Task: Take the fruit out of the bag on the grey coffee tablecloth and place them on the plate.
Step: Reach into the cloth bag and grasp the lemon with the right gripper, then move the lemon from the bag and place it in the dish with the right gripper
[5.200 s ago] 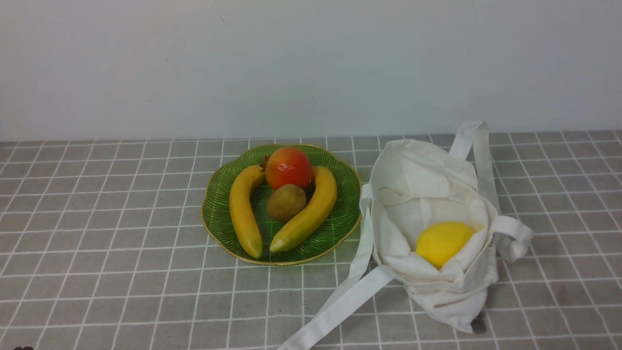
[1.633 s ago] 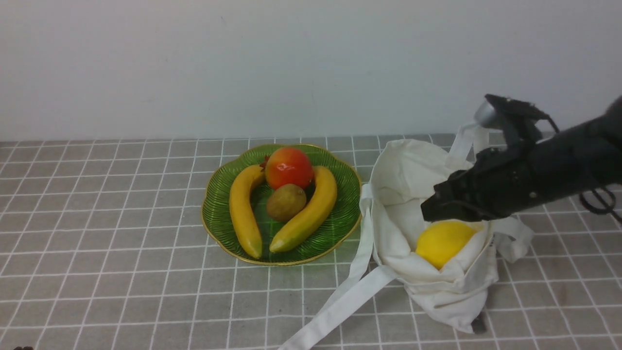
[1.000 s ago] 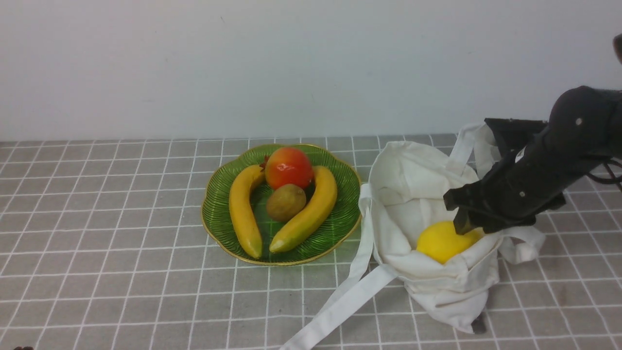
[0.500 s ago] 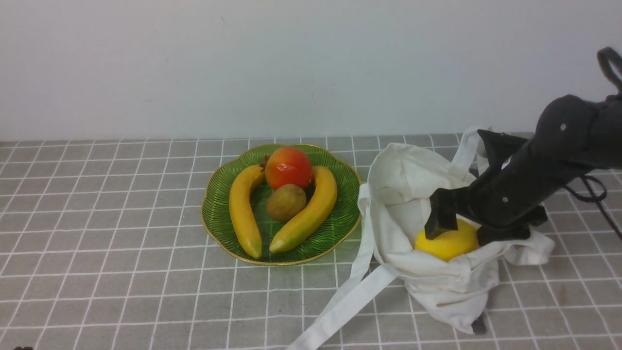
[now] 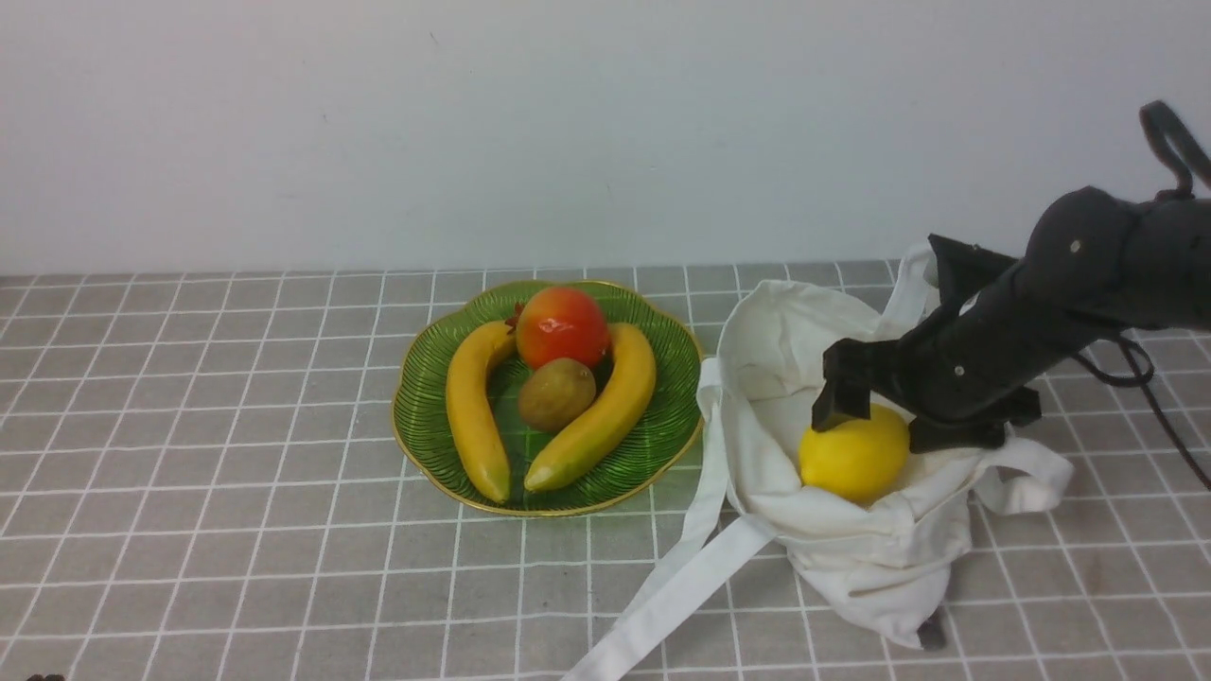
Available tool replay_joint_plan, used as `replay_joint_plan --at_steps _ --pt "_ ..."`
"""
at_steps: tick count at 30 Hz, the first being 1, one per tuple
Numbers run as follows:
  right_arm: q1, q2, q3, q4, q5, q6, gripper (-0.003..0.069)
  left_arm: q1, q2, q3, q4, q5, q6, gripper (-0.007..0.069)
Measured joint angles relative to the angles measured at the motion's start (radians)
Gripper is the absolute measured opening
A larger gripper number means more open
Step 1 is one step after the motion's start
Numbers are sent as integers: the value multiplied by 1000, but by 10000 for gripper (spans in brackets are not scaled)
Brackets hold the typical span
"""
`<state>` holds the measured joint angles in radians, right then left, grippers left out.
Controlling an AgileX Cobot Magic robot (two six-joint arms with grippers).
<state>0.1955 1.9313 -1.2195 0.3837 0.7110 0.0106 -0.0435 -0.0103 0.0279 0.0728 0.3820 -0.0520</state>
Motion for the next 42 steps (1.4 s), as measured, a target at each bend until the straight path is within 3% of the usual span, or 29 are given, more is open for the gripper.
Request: replay_joint_plan --at_steps 29,34,38,40,42 --pt "0 -179 -10 0 80 -3 605 0 0 0 0 0 0 -7" --pt "6 -186 -69 130 111 -98 603 0 0 0 0 0 0 -7" --pt "78 -184 -123 424 78 -354 603 0 0 0 0 0 0 -7" --pt "99 -182 -128 482 63 -397 603 0 0 0 0 0 0 -7" --pt "171 -159 -136 653 -28 -590 603 0 0 0 0 0 0 -7"
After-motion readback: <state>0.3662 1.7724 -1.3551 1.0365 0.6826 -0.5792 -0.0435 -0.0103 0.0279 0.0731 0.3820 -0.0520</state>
